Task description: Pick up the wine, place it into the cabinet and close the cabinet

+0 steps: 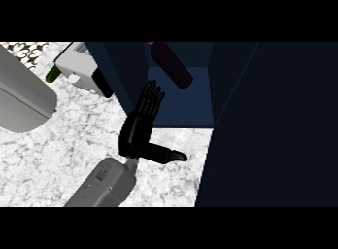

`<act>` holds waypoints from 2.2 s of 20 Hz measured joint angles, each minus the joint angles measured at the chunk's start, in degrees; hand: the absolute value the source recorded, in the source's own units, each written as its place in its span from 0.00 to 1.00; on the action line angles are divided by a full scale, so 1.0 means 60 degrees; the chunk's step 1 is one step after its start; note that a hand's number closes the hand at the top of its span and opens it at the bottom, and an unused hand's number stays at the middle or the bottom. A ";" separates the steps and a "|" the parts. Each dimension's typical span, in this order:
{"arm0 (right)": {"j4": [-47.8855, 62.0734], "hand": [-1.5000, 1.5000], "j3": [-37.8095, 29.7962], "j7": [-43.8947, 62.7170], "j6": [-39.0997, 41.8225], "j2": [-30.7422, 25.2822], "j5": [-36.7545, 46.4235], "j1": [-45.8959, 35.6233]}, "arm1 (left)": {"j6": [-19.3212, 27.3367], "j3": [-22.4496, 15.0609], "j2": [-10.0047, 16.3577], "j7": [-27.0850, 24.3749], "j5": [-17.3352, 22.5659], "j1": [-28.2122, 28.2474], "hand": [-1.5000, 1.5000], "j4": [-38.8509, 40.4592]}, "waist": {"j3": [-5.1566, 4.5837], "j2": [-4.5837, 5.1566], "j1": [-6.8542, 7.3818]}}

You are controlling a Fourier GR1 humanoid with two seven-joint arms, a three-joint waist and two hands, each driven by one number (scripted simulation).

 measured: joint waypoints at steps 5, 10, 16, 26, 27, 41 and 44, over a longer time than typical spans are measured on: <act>-0.0036 0.00 -0.0138 0.0051 0.0086 -0.0253 0.0022 0.0041 | -0.0091 -0.0275 0.0478 0.0212 0.0082 0.1538 0.00 -0.1659 | -0.0002 0.0031 -0.0078; -0.0011 0.00 0.0006 -0.0052 0.0571 -0.0575 0.0021 0.0083 | -0.0492 -0.0104 0.1109 0.0251 0.0318 0.2593 0.00 -0.2837 | 0.0000 0.0059 -0.0121; -0.0001 0.00 0.0312 -0.0278 0.1368 -0.0946 -0.0043 0.0130 | -0.1002 0.0374 0.1838 0.0048 0.0492 0.3361 0.00 -0.3450 | 0.0001 0.0072 -0.0147; 0.0017 1.00 0.1658 -0.0683 0.2776 -0.1593 -0.0076 0.0107 | -0.1932 0.1583 0.3212 -0.0199 0.0942 0.4482 0.00 -0.4205 | -0.0010 0.0071 -0.0118; 0.0014 1.00 0.1758 -0.0654 0.2777 -0.1594 -0.0065 0.0087 | -0.2040 0.1761 0.3343 -0.0167 0.1036 0.4480 0.00 -0.4174 | -0.0013 0.0075 -0.0134; 0.0012 1.00 0.2100 0.0245 0.3047 -0.1560 0.0004 -0.0862 | -0.3432 0.3321 0.4574 0.0174 0.2002 0.4860 0.00 -0.4120 | -0.0037 0.0117 -0.0022; 0.0041 1.00 0.1934 0.0434 0.3117 -0.1426 -0.0010 -0.1175 | -0.3749 0.3535 0.4800 0.0230 0.2169 0.4971 0.00 -0.4132 | -0.0045 0.0128 0.0082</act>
